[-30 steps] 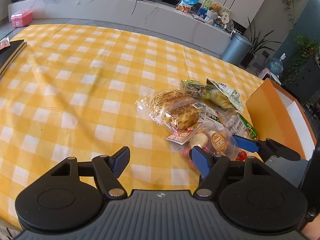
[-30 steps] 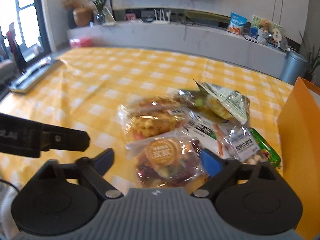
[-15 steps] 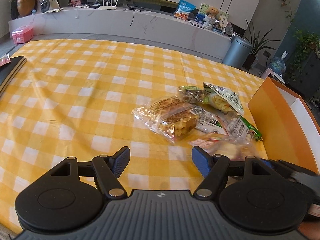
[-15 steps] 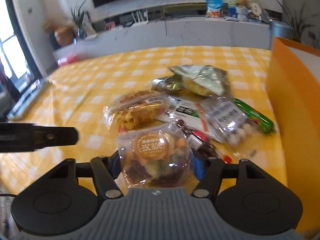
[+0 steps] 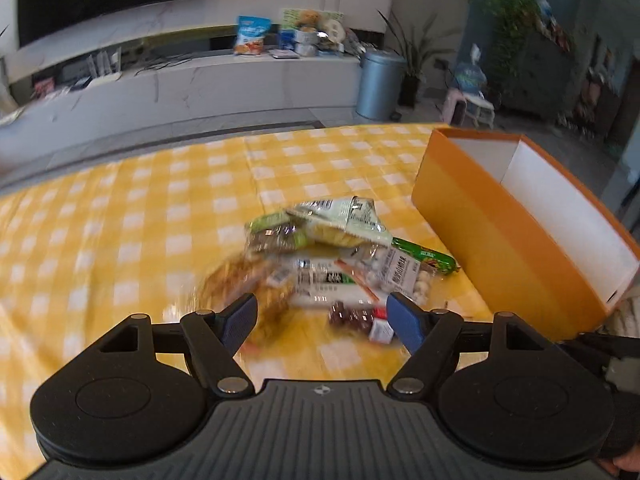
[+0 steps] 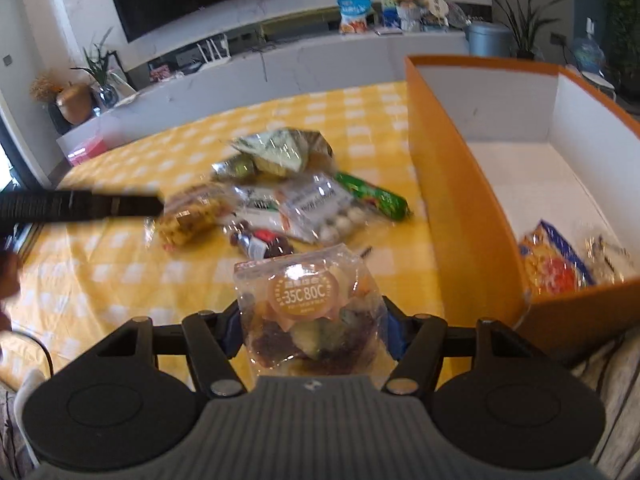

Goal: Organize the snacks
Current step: 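Grasp the dried-fruit tub with the right gripper and lift it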

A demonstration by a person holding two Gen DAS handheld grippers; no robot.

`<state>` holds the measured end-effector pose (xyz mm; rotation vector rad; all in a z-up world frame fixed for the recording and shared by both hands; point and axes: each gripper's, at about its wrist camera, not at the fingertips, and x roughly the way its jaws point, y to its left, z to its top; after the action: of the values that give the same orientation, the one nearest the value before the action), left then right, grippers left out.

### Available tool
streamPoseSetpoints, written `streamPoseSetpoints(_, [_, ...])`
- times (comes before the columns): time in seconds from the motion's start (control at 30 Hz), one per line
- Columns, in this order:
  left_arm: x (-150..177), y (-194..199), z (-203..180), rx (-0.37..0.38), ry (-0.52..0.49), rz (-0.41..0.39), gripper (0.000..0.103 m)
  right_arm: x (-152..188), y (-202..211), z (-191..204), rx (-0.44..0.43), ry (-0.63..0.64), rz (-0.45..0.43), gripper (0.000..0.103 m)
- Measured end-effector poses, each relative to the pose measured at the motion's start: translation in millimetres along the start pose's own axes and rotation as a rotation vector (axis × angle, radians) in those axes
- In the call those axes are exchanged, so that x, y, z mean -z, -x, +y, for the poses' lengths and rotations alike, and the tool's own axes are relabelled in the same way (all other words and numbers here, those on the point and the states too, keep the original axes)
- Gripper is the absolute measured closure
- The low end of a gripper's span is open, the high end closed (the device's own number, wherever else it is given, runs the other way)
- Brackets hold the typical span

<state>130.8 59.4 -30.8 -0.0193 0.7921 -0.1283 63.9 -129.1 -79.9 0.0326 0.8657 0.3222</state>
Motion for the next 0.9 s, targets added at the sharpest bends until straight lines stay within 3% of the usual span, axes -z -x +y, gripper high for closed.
streamPoseSetpoints(0.23, [-12, -44, -22, 0.045, -0.390, 0.093, 0.016, 5, -9, -3, -0.005, -0.006, 0.020, 0.039])
streamPoseSetpoints(0.4, [-4, -62, -38, 0.144, -0.607, 0.129, 0.016, 7, -11, -6, -0.007, -0.019, 0.026, 0.039])
streamPoseSetpoints(0.7, [-3, -104, -49, 0.384, -0.805, 0.235, 0.016, 7, -13, -3, -0.013, -0.002, 0.030, 0.039])
streamPoseSetpoints(0.9, [-20, -126, -49, 0.446, -0.838, 0.313, 0.012, 8, -14, -3, -0.021, 0.001, 0.035, 0.039])
